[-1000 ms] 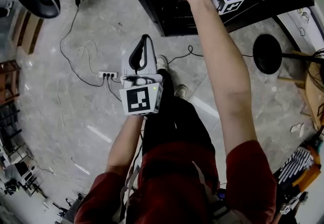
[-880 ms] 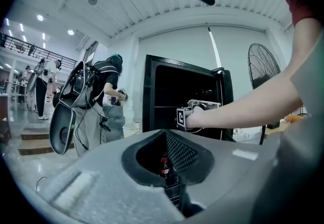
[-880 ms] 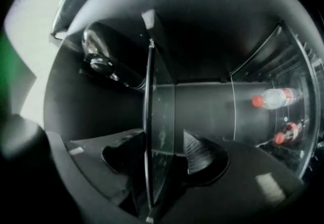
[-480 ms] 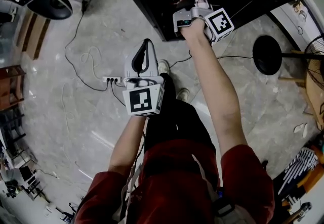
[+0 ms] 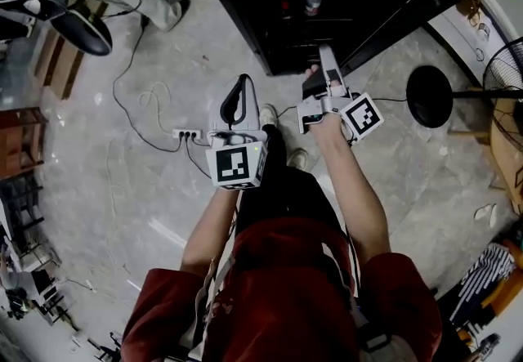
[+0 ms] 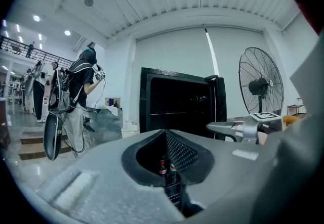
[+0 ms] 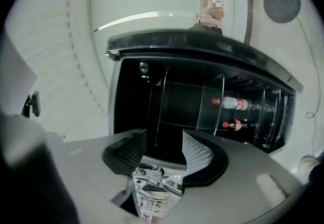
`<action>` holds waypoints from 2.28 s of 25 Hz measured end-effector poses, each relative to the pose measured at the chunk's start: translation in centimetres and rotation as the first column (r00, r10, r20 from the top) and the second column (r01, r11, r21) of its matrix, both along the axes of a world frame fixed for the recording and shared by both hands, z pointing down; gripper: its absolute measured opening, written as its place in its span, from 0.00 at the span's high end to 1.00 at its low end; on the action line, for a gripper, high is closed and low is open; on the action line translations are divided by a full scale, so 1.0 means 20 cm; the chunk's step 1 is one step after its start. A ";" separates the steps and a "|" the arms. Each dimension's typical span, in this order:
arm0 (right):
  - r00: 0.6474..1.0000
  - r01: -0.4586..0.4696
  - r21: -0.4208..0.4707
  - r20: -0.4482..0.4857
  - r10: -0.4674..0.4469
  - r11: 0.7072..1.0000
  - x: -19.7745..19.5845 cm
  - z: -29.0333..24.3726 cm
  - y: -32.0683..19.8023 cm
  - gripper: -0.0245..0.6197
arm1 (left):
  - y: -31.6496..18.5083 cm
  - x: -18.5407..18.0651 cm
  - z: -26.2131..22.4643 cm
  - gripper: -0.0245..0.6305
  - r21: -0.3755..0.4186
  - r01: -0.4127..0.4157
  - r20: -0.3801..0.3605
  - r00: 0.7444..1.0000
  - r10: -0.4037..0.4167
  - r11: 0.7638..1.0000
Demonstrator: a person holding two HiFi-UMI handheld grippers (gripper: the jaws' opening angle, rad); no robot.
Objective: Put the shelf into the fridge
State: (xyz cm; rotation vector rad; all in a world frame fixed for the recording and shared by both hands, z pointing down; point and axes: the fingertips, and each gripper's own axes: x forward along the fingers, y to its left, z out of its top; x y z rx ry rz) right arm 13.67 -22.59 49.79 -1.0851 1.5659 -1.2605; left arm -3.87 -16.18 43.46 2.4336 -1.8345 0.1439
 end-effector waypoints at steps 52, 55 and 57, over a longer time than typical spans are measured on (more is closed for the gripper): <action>0.139 0.145 0.419 -0.906 0.401 0.896 0.23 -1.38 0.71 0.96 | 0.30 0.03 -1.01 0.96 0.317 -0.117 0.055 0.993 0.105 0.941; 0.146 0.156 0.414 -0.908 0.393 0.897 0.22 -1.37 0.71 0.97 | 0.30 0.04 -1.00 0.96 0.316 -0.120 0.051 0.993 0.110 0.941; 0.150 0.158 0.408 -0.910 0.387 0.899 0.21 -1.36 0.70 0.97 | 0.31 0.04 -1.00 0.96 0.314 -0.123 0.054 0.992 0.111 0.941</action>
